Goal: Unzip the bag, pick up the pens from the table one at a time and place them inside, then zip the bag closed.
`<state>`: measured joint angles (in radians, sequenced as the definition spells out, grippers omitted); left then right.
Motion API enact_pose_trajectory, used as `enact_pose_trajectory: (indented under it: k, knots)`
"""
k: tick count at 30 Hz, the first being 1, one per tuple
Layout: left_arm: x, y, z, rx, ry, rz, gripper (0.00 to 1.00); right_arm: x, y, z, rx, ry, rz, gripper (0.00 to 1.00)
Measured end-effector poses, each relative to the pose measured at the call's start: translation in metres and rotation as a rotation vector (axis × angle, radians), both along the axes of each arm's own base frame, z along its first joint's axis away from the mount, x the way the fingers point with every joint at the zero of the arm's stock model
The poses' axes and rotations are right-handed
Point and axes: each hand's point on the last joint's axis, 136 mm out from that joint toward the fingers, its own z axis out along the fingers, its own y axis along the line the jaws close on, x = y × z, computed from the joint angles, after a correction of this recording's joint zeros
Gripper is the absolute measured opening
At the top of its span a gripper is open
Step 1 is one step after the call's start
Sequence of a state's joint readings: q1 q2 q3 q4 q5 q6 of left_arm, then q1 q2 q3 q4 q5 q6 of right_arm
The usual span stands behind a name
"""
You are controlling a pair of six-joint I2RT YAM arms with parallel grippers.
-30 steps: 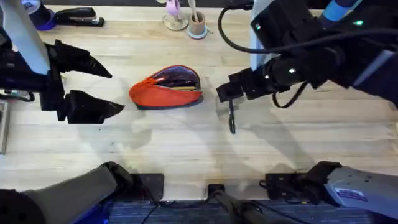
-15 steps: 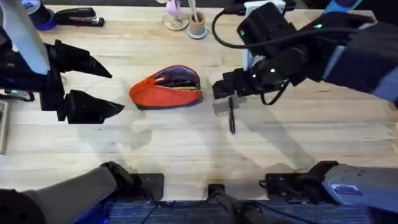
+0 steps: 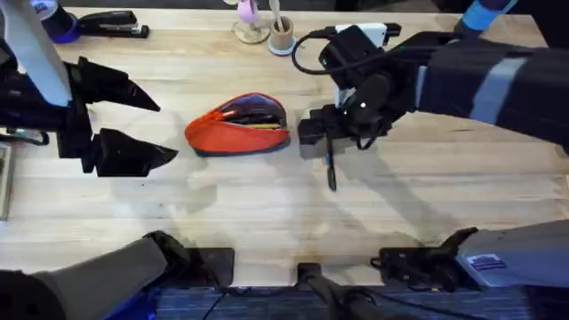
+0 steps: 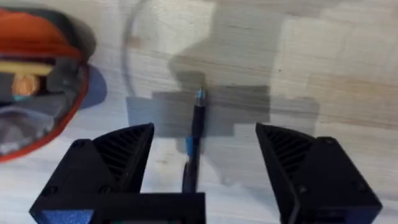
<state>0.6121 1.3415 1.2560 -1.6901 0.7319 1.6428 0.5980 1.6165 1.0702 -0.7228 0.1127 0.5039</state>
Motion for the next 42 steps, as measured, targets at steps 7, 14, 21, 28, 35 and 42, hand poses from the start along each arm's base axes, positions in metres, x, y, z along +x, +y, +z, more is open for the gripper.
enact_pose_trajectory:
  k: [7, 14, 21, 28, 35, 42]
  knots:
    - [0.000, 0.000, 0.000, 0.000, 0.000, 0.000, 0.994, 0.011, 0.007, -0.009, 0.044, -0.025, -0.096, 0.997]
    - [0.000, 0.000, 0.000, 0.000, 0.000, 0.000, 0.993, 0.009, 0.003, -0.019, 0.056, -0.036, -0.175, 0.998]
    - [0.000, 0.000, 0.000, 0.000, 0.000, 0.000, 0.993, 0.006, 0.004, -0.021, 0.041, -0.059, -0.159, 0.997]
    - [0.000, 0.000, 0.000, 0.000, 0.000, 0.000, 0.993, -0.002, 0.008, -0.023, -0.021, -0.098, -0.113, 0.997]
    - [0.000, 0.000, 0.000, 0.000, 0.000, 0.000, 0.993, -0.003, 0.007, -0.023, -0.030, -0.104, -0.136, 0.696]
    - [0.000, 0.000, 0.000, 0.000, 0.000, 0.000, 0.993, -0.002, 0.004, -0.023, -0.043, -0.110, -0.147, 0.184]
